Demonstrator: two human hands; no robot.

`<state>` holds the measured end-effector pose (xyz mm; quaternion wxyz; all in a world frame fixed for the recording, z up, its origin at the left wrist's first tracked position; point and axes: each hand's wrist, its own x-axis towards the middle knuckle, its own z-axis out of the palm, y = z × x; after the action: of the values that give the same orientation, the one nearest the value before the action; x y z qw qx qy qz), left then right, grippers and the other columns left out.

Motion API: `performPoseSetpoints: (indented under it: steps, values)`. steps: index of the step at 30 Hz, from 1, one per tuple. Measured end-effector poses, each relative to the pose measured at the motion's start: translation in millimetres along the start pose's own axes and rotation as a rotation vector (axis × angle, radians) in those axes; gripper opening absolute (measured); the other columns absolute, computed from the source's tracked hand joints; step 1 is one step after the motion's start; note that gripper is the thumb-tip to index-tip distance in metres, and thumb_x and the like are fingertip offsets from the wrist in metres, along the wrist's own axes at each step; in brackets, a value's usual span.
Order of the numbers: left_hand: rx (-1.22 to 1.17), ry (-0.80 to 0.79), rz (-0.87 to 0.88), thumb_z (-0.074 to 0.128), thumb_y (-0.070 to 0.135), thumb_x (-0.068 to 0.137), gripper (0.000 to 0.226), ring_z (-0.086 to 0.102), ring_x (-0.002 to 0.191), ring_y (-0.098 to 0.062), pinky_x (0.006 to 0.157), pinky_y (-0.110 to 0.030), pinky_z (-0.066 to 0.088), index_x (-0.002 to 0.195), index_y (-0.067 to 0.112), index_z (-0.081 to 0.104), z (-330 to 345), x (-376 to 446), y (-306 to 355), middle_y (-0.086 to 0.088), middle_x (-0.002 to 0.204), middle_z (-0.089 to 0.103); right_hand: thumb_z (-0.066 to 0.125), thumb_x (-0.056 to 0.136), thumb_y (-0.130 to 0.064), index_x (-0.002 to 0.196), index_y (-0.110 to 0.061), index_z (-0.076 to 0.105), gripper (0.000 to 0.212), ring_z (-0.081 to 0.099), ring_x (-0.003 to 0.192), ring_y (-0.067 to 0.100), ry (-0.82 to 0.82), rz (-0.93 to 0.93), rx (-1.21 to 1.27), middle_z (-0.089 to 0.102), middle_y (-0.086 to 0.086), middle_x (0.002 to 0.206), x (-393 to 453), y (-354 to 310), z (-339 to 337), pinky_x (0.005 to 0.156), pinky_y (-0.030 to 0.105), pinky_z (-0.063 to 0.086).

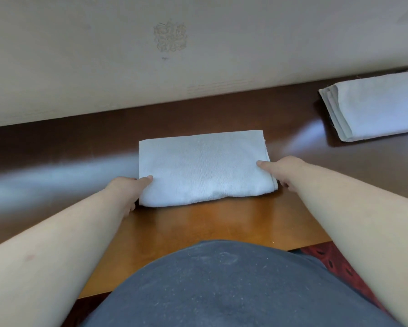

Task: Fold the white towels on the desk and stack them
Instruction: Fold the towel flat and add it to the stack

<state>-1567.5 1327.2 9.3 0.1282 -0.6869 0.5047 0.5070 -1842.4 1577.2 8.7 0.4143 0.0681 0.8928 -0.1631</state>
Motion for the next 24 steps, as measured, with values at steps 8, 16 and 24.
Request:
performPoseSetpoints:
  steps: [8, 16, 24]
  values:
    - [-0.067, -0.027, 0.05, 0.066, 0.037, 0.094, 0.046, 0.06, 0.117, -0.034, 0.103, -0.047, 0.047, 0.127, 0.007, 0.055, 7, 11, 22, -0.013, 0.131, 0.062, 0.068, 0.087, -0.057, 0.119, -0.01, 0.062, 0.057, 0.062, 0.106, 0.029, -0.052, -0.146, -0.02, 0.065, 0.005, 0.116, 7, -21, -1, 0.097, 0.041, 0.049]
    - [-0.02, 0.058, 0.091, 0.048, 0.048, 0.075, 0.052, 0.061, 0.107, -0.036, 0.1, -0.05, 0.05, 0.12, 0.024, 0.052, -4, 6, 20, -0.006, 0.12, 0.062, 0.065, 0.088, -0.032, 0.095, -0.015, 0.058, 0.02, 0.07, 0.095, 0.032, -0.083, -0.134, 0.191, 0.07, 0.009, 0.105, 2, -24, 13, 0.091, 0.046, 0.058]
    - [0.234, 0.134, 0.207, 0.066, 0.046, 0.09, 0.057, 0.058, 0.108, -0.034, 0.088, -0.041, 0.05, 0.133, 0.015, 0.047, 9, 3, 9, -0.007, 0.121, 0.06, 0.069, 0.085, -0.047, 0.107, -0.013, 0.063, 0.041, 0.062, 0.074, 0.021, -0.002, -0.169, -0.206, 0.066, 0.005, 0.093, -10, -4, 22, 0.057, 0.03, 0.044]
